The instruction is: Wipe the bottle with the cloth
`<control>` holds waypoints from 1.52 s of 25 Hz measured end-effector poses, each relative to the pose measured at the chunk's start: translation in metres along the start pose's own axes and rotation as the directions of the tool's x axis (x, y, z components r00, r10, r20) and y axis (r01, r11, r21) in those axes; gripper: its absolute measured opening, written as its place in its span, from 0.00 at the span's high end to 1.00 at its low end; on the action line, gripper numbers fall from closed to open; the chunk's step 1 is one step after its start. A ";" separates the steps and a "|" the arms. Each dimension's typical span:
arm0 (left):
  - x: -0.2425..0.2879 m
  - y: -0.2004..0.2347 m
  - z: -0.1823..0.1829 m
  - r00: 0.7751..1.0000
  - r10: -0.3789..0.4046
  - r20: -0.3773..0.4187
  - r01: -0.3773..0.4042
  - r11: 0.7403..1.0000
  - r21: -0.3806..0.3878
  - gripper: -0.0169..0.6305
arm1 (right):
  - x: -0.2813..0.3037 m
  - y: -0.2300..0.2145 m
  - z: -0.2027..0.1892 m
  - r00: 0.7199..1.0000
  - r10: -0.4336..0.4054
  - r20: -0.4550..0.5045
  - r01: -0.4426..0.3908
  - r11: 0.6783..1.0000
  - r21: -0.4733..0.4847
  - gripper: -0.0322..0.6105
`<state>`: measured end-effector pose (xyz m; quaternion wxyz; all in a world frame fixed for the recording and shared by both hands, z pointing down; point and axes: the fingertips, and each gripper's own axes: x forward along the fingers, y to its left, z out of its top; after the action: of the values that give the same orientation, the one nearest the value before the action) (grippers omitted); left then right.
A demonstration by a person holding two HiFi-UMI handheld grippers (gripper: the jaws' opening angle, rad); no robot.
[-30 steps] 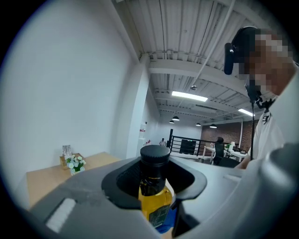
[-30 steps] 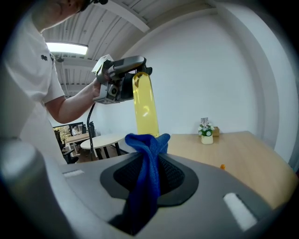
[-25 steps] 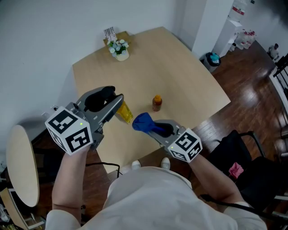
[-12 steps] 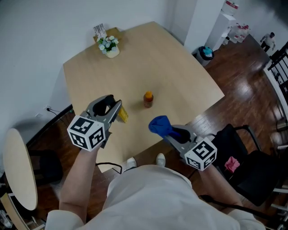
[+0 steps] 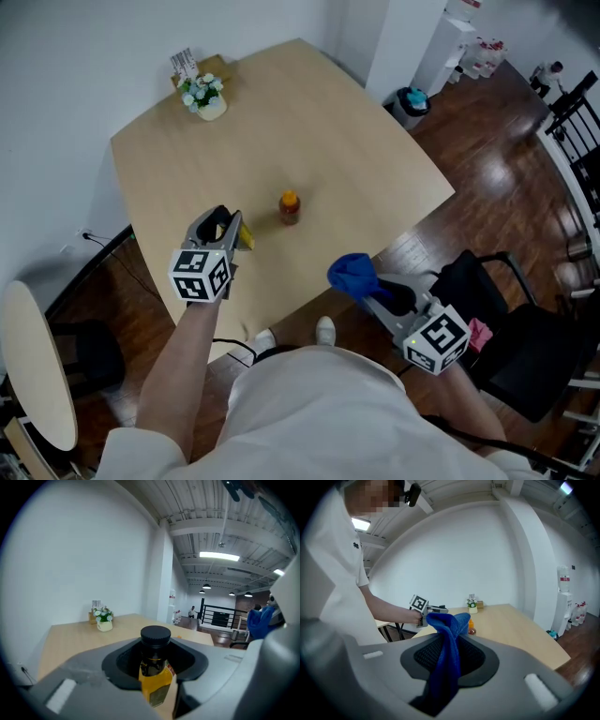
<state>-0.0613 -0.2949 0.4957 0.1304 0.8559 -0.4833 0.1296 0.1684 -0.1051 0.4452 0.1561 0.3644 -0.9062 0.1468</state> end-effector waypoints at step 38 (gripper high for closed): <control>-0.040 -0.004 -0.021 0.963 0.253 0.098 -0.259 0.964 0.059 0.58 | -0.039 -0.018 -0.018 0.999 0.044 -0.012 -0.044 0.999 -0.012 0.80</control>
<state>-0.0800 -0.2541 0.5009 0.0602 0.7953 -0.5904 0.1240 0.2111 -0.0873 0.4490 0.1604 0.3425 -0.9141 0.1467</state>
